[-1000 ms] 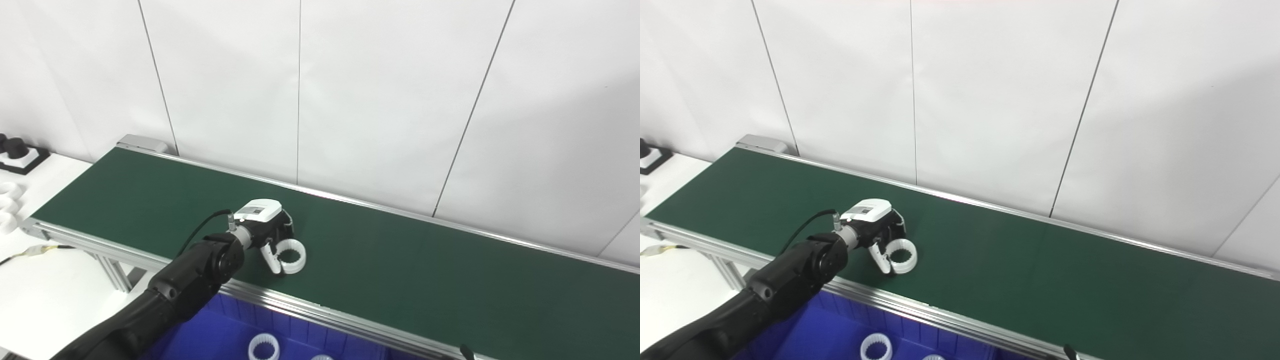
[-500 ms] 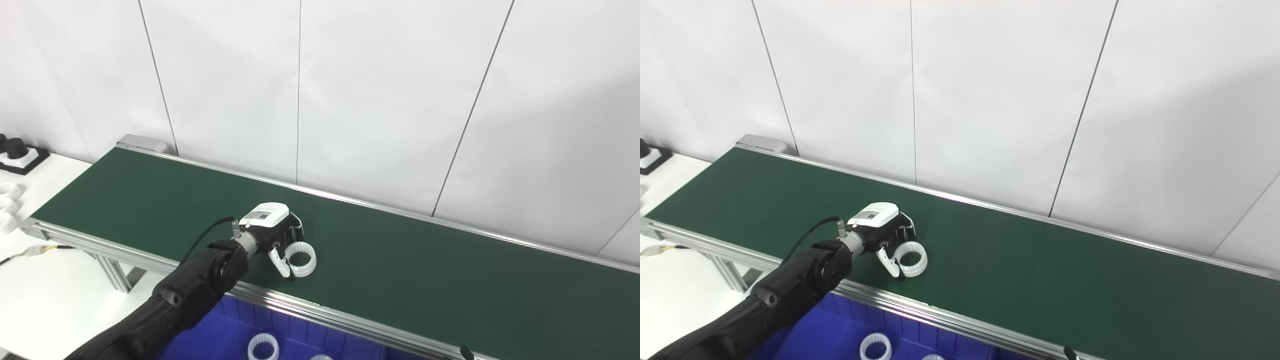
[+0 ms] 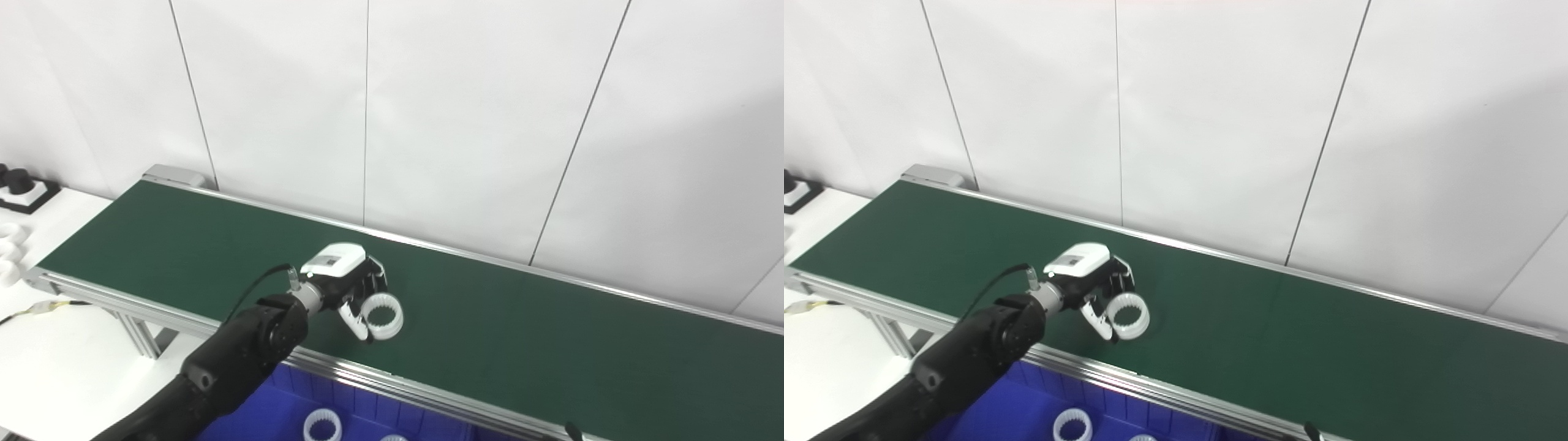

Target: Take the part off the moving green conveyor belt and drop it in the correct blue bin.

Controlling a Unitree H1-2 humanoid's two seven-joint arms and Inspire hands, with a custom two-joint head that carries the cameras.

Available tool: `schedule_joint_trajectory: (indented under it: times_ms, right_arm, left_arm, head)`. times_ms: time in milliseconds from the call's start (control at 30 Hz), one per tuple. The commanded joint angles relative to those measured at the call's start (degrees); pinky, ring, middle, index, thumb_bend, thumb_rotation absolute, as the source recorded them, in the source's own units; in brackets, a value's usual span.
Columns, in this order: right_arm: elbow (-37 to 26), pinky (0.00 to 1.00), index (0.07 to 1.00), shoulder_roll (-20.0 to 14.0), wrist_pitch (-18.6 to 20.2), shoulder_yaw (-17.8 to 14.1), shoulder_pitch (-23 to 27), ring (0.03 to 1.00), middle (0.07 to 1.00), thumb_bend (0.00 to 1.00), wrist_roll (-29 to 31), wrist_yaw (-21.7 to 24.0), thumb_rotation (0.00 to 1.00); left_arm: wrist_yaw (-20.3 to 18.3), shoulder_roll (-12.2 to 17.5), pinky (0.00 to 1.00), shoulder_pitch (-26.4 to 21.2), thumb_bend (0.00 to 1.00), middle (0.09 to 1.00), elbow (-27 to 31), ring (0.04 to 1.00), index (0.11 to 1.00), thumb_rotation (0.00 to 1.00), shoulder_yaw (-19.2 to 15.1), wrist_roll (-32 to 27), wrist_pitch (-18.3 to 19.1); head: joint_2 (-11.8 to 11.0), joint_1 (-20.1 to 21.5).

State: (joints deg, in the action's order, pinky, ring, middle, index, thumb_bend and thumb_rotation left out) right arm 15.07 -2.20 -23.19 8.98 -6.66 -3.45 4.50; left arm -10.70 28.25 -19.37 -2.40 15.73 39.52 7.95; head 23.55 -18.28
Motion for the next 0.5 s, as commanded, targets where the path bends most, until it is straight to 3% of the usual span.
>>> schedule_joint_trajectory:
  times_ms: [0,200,467]
  right_arm:
    - [-2.0,0.71,0.956,0.3,-1.8,-0.4,0.2,0.791,0.832,0.51,0.6,0.1,0.93]
    - [-1.9,0.7,0.95,0.2,-2.3,-0.4,0.1,0.787,0.827,0.5,0.3,0.0,0.93]
    - [-2.6,0.7,0.95,-0.3,-1.9,-0.6,-0.3,0.785,0.828,0.51,0.5,0.4,0.92]
  left_arm:
    - [-0.6,1.4,0.56,-0.4,0.5,0.469,5.1,0.464,0.483,0.0,-1.6,0.8,1.2]
    - [-3.7,-0.4,0.51,2.7,0.5,0.456,16.3,0.454,0.49,0.0,-4.4,-1.9,4.1]
    - [-6.4,-2.8,0.38,6.2,0.5,0.475,25.2,0.432,0.496,0.0,-6.5,-3.2,6.4]
  head:
    - [0.0,-0.1]
    - [0.5,1.0]
    - [1.4,2.4]
